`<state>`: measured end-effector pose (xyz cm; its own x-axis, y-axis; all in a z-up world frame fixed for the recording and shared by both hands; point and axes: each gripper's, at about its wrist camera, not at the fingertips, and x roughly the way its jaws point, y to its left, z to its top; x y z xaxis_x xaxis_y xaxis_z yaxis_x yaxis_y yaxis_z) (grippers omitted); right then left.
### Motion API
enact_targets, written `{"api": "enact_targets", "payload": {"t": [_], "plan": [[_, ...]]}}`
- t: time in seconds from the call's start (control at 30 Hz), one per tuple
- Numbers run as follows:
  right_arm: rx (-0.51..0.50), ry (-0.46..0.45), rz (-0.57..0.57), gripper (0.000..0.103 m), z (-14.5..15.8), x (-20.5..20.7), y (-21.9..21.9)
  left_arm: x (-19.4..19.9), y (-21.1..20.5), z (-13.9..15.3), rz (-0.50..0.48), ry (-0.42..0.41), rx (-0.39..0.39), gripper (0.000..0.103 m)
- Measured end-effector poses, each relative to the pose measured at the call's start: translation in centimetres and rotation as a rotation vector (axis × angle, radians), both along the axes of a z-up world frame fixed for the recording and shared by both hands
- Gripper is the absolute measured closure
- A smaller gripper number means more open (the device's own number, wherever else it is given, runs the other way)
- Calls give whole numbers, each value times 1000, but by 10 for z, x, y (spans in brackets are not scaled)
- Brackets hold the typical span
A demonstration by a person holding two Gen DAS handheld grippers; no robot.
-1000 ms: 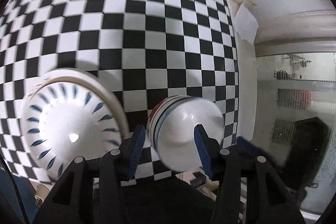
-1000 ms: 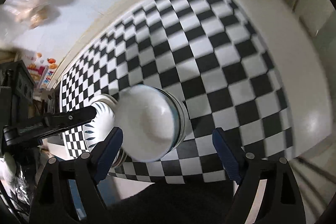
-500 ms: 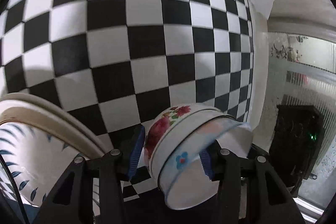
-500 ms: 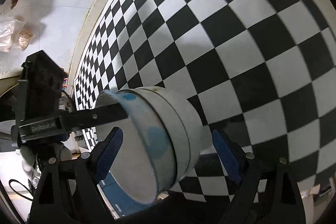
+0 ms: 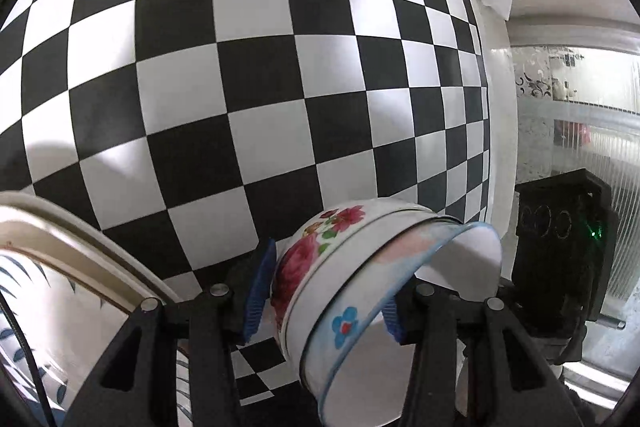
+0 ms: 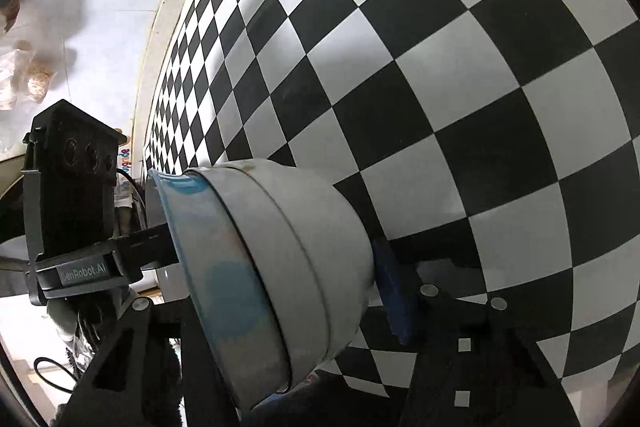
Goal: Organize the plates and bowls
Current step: 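Lift the bowl stack and carry it toward the plate stack with both grippers, then lower the bowl stack onto the blue-striped plate stack with both grippers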
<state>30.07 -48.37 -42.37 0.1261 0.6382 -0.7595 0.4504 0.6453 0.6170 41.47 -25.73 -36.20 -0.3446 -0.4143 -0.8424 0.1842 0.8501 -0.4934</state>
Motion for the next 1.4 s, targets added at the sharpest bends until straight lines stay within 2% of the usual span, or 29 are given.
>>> {"api": "enact_targets", "payload": {"t": [0.4,0.77,0.97,1.23,1.4], "plan": [[31,40,-8,48,2,-7,-3,-2,-4,14,0,-29,25,60],[52,24,20,48,30,3,0,-3,4,46,25,-67,39,60],[68,6,84,48,51,17,17,-2,25,69,76,-87,57,60],[59,-18,193,48,82,38,57,-4,74,94,193,-106,24,60],[53,-30,219,48,92,42,86,-3,109,102,208,-124,14,60]]}}
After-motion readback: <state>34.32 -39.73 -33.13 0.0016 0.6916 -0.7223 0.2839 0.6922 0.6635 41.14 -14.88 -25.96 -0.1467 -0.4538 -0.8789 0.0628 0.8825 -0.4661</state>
